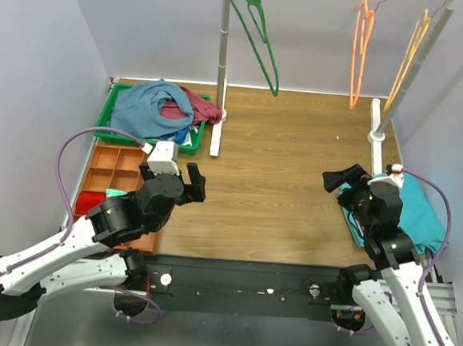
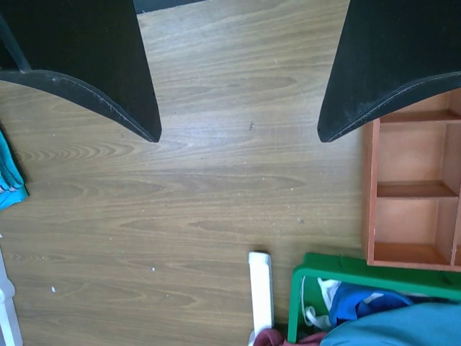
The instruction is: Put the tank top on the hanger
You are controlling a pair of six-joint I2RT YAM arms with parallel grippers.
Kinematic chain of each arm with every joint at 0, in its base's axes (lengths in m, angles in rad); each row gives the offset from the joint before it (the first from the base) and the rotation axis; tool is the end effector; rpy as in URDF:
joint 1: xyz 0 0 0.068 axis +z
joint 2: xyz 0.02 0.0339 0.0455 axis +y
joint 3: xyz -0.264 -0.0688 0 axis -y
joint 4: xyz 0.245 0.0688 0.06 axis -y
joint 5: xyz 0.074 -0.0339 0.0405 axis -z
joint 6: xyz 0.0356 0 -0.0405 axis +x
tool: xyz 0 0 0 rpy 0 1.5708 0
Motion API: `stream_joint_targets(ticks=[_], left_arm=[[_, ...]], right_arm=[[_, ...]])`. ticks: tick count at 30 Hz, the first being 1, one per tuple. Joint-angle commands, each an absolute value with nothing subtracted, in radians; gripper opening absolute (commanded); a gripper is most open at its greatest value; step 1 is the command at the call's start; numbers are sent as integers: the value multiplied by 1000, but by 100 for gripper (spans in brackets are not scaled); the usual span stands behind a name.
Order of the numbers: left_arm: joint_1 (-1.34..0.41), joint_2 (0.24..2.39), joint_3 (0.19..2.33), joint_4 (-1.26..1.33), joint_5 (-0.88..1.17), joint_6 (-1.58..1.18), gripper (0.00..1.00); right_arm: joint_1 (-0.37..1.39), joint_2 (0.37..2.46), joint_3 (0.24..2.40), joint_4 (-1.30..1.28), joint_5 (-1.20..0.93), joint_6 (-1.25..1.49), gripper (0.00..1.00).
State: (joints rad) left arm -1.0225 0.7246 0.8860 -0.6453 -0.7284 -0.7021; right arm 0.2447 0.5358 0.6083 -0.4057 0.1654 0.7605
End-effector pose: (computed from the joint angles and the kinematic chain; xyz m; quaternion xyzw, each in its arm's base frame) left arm 0.0950 -0.1101 0.3403 -0.0543 0.8189 -0.1685 0.5459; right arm 0.1335 0.0273 0.2902 0.2534 0.7727 0.2195 0.5390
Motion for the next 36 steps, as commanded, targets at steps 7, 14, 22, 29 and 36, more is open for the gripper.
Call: stream_joint_targets(ticks=[7,14,22,29,36], left_arm=[[-1023,680,848,-756,-752,-830,99],[-1023,598,810,-745,-779,-844,99],[-1023,641,841,-744,-879,-879,99],[-622,853,1012,-612,-709,-700,99],[-157,1249,1153,-440,-289,-687,90]], right_arm=[[241,606,591,-449,239,704,100],[241,634,609,-446,245,690,100],[241,673,588,-376,117,650,100],[241,729,560,-308,-32,660,100],[241,710,551,-313,-38,649,100]])
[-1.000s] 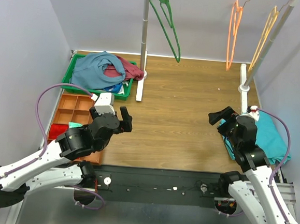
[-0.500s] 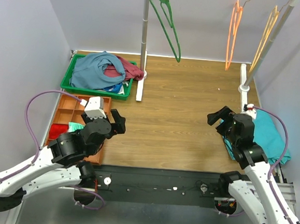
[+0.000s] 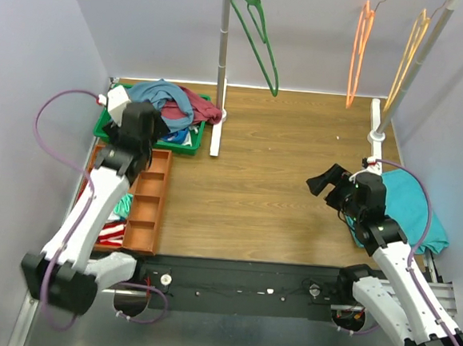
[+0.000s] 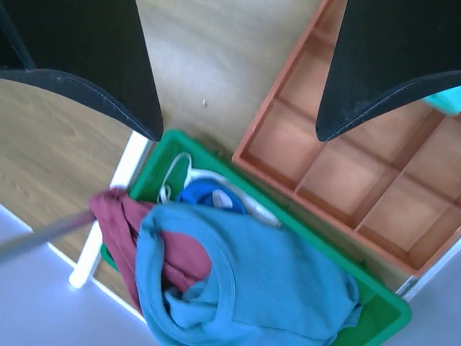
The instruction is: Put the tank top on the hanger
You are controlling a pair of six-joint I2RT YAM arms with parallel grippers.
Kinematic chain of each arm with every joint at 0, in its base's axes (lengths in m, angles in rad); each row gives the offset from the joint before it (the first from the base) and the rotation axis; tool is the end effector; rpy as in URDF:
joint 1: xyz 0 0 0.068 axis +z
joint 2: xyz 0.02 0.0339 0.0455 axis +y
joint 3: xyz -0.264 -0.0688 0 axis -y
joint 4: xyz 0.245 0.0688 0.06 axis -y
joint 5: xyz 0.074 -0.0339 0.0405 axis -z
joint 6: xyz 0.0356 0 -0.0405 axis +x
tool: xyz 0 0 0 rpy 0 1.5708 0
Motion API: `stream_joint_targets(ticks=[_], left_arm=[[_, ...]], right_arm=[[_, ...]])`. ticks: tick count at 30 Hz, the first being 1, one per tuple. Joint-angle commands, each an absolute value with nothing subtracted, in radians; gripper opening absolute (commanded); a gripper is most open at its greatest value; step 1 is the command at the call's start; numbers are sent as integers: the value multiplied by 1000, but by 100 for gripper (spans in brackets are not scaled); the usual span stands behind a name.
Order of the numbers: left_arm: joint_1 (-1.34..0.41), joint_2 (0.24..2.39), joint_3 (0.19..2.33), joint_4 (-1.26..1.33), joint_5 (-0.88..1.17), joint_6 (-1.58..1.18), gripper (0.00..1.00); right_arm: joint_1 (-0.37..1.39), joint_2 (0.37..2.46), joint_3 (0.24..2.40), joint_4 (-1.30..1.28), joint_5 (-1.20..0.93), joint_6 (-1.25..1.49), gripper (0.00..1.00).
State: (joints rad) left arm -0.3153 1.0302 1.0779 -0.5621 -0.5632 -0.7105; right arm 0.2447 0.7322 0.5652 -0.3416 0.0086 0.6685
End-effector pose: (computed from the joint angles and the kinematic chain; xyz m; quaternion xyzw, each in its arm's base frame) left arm 0.2118 -0.0491 0.3602 -0.3002 0.7861 -0.0284 0.5396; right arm 0.1659 0.0411 0.2551 0.1835 0.8425 0.2200 0.4562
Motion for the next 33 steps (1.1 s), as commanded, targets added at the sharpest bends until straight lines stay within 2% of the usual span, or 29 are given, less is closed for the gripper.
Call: stream_joint_targets(ticks=[1,3,5,9,13,23,30,32,33], left_arm=[[-97,1302,1196,-401,-244,-687,86],[-71,1446,1241,-374,-224,-698,76],[-61,1541,1342,-385,-245,-686,74],[-51,1762,1511,-426,-241,-635,63],[-49,1853,1609,-460,-262,-626,57],[-46,1957,1661,-518,-408,-652,53],[-46,1976,1628,-500,-428,-667,50],[-46,1979,1626,-500,-434,-661,45],[-46,1979,1631,-503,-436,-658,37]], right_arm=[[241,707,551,-316,-43,649,100],[242,696,554,-324,-41,646,100],[241,687,557,-331,-44,644,100],[242,666,552,-328,-46,641,100],[241,661,543,-319,-60,641,100],[241,676,543,-304,-75,627,100],[242,684,538,-299,-83,629,100],[241,680,538,-301,-86,630,100],[241,677,540,-302,-86,630,100]])
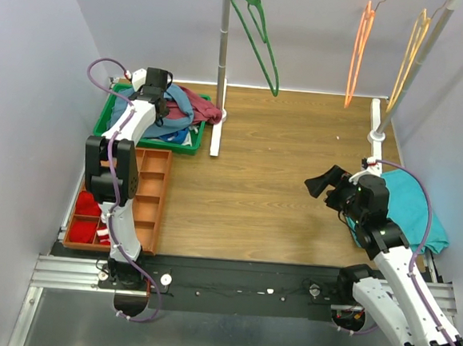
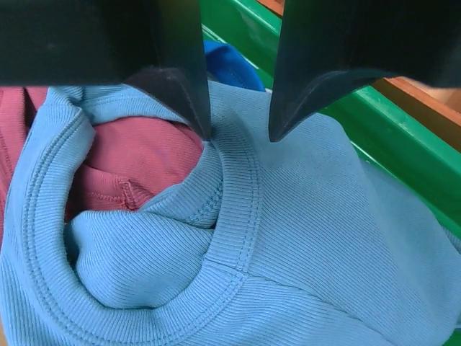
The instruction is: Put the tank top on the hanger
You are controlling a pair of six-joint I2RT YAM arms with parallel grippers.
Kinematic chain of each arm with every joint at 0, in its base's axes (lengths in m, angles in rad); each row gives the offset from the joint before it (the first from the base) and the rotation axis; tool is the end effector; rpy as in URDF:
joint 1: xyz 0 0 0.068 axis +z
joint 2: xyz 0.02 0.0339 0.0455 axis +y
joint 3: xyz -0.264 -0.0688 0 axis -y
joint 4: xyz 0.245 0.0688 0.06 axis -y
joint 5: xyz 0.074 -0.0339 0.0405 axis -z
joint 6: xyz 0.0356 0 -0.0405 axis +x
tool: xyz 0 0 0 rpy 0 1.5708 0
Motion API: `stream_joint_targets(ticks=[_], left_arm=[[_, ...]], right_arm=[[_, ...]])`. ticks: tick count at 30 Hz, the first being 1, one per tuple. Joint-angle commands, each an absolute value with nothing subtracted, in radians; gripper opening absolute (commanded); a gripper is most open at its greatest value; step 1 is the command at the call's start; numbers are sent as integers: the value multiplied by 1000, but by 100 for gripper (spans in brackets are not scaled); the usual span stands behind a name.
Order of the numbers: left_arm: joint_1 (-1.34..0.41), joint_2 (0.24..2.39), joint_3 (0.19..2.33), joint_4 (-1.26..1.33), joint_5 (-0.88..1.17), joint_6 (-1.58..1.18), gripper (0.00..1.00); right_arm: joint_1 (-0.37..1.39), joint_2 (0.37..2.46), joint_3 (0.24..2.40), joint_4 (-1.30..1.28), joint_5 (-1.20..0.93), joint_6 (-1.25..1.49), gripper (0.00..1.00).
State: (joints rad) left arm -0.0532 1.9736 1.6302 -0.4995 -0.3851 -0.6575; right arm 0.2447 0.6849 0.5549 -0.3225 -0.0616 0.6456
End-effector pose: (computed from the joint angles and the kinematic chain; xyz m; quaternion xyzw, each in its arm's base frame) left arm 0.4456 -0.0103 0.2505 -0.3380 0.8554 0.0461 0.3898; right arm 0.1593 0.0420 0.2603 0.1527 0.8336 0.2519 0.4673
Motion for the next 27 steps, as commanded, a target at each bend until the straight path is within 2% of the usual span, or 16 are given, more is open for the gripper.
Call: stream_joint_targets(ticks=[1,2,3,5,15,17,18,20,27], left_arm=[[-46,1970,1631,-502,-437,-652,31],[-46,1964,1631,-500,-440,-649,25],[-46,1956,1631,-497,-437,-643,13],[-46,1928,1635,-494,-436,-626,1],[-46,1778,1669,-491,-405,-565,1],[-46,1811,1718,-534,-397,-560,25],[-49,1831,1732,-546,-394,-560,45],[-49,1899,1764,-581,-399,-575,55],[-51,2103,1911,-578,-396,-566,67]], right_arm=[[241,670,541,-304,-87,630,100],[241,667,540,-307,-86,629,100],[241,664,541,-308,-83,624,100],[241,663,546,-311,-83,621,100],[239,672,569,-298,-103,640,100],[241,678,571,-298,-107,641,100],[241,681,572,-298,-107,643,100],[241,686,574,-296,-109,647,100],[242,707,587,-290,-109,652,100]])
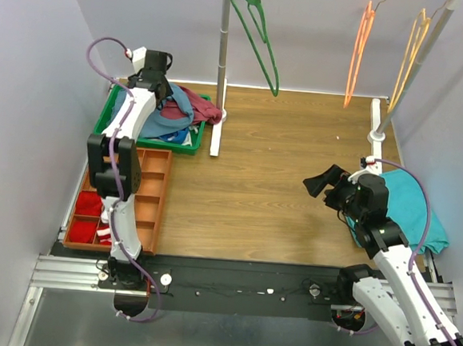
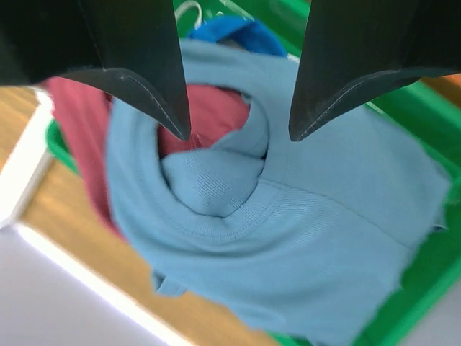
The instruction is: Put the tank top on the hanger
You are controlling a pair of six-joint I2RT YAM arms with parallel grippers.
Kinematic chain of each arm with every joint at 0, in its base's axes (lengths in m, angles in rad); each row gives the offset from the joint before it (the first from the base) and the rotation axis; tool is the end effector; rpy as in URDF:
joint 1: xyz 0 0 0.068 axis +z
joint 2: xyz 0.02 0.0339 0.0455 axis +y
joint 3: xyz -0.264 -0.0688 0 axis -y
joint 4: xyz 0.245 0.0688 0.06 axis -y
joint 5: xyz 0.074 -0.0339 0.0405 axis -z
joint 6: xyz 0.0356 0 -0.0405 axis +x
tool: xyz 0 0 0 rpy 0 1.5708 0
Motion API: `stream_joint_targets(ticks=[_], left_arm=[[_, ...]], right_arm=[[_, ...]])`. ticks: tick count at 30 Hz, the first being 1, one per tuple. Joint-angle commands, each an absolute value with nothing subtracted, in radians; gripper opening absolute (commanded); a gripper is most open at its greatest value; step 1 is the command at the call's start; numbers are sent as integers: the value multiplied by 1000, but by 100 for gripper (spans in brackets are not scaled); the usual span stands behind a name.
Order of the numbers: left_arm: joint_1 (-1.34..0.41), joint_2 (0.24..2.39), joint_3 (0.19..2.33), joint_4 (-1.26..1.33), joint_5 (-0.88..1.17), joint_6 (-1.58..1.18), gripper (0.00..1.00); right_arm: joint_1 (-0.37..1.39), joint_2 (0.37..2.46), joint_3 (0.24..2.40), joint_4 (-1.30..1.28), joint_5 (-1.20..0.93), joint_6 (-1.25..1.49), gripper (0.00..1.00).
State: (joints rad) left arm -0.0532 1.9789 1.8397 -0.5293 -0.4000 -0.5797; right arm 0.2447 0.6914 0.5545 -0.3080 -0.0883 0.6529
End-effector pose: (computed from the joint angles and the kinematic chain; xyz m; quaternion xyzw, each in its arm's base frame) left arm 0.4596 -0.0106 0.3151 -0.3132 0.8291 0.0369 0.4617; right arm 0.1606 0.0433 0.2607 0.1482 0.8321 0.2650 0.4642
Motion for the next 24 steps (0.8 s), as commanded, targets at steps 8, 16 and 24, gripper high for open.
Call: stream_joint_targets(ticks=[8,16,24], left_arm=[[-51,2142,1909,-549,-423,-584,45],[-49,2042,1914,-546,-433,-540,4],[-41,1942,1893,-549,-442,-503,3]], right_arm=[[242,715,577,-318,-78,615,100],[242,706,558,-318,-72,618,100],[241,689,555,-324,-77,627,100]])
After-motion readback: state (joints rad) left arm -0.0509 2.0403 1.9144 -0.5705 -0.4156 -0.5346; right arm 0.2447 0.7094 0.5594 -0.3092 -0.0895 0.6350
